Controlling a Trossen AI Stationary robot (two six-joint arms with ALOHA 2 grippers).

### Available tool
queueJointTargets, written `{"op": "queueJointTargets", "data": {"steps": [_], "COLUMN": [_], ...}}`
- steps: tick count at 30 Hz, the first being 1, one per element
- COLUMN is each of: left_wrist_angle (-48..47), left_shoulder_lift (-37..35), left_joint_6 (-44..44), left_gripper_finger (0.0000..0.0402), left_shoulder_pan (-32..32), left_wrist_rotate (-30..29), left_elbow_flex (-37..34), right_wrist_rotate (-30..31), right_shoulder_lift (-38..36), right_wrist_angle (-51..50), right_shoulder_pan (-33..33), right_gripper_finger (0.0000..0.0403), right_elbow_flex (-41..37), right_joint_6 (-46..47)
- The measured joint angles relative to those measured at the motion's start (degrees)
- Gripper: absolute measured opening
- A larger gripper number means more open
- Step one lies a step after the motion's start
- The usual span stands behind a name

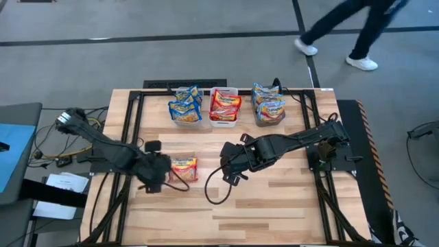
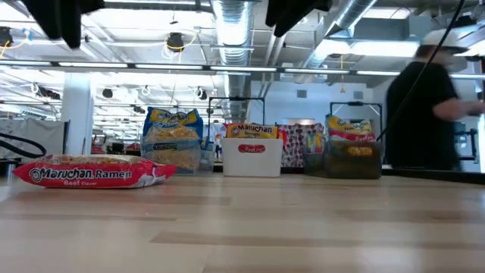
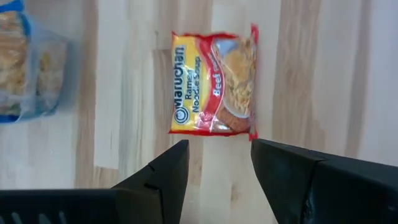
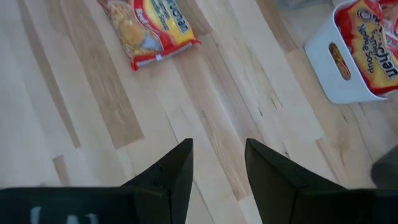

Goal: Sort Maruchan noodles
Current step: Put the red noodle pack into the white bin

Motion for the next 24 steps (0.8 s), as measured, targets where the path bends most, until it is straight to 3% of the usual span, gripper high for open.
{"op": "queueJointTargets", "data": {"steps": [11, 24], "left_wrist_angle": [-0.6, -1.9], "left_shoulder_lift": [-11.5, -14.4], "left_joint_6": [-12.3, -16.3], "left_gripper_finger": [0.0166, 0.0166], "left_shoulder_pan": [-10.2, -15.4], "left_wrist_rotate": [-9.8, -19.3], "left_elbow_flex": [0.0, 0.0], "right_wrist_rotate": [0.1, -0.2], "right_shoulder_lift": [0.0, 5.0], "right_wrist_angle": [11.1, 22.6], "right_shoulder_pan": [-0.9, -4.2], "right_gripper_finger": [0.0226, 0.0228], "right_elbow_flex": [0.0, -0.3], "right_joint_6": [-10.8, -27.8]}}
